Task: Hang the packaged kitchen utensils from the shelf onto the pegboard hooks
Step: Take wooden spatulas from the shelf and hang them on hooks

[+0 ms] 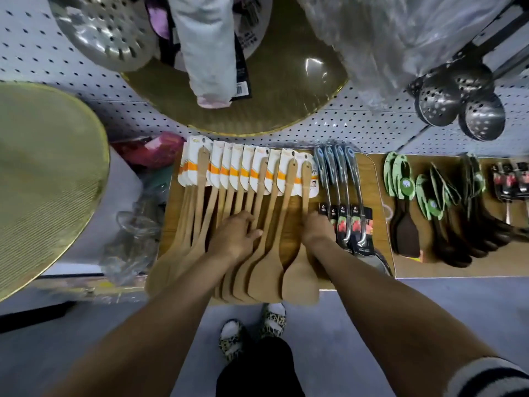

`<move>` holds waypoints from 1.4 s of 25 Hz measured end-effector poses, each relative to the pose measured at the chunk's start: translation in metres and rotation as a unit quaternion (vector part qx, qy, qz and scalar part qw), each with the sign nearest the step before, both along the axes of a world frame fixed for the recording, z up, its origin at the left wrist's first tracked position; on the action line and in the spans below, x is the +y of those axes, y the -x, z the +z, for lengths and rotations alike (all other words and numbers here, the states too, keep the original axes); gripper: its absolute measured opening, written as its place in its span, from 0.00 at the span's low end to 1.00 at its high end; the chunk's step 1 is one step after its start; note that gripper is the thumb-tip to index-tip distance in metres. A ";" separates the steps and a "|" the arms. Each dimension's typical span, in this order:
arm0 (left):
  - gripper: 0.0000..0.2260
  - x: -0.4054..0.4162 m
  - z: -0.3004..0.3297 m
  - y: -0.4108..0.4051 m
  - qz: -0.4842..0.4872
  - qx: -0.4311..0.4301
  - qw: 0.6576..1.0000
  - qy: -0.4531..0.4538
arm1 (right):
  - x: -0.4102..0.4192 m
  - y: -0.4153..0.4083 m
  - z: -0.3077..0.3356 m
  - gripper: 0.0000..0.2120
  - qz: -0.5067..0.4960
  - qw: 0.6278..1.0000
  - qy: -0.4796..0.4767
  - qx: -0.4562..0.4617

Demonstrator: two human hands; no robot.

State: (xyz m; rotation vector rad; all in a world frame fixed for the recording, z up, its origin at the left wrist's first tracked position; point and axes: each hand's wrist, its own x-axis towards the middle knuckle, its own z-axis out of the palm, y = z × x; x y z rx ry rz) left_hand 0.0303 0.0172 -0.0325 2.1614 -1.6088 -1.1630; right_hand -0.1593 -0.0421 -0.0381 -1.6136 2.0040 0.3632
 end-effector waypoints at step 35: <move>0.08 0.017 0.021 0.099 0.115 0.121 0.986 -0.025 | 0.074 0.098 0.071 0.09 -0.371 0.787 0.058 -0.489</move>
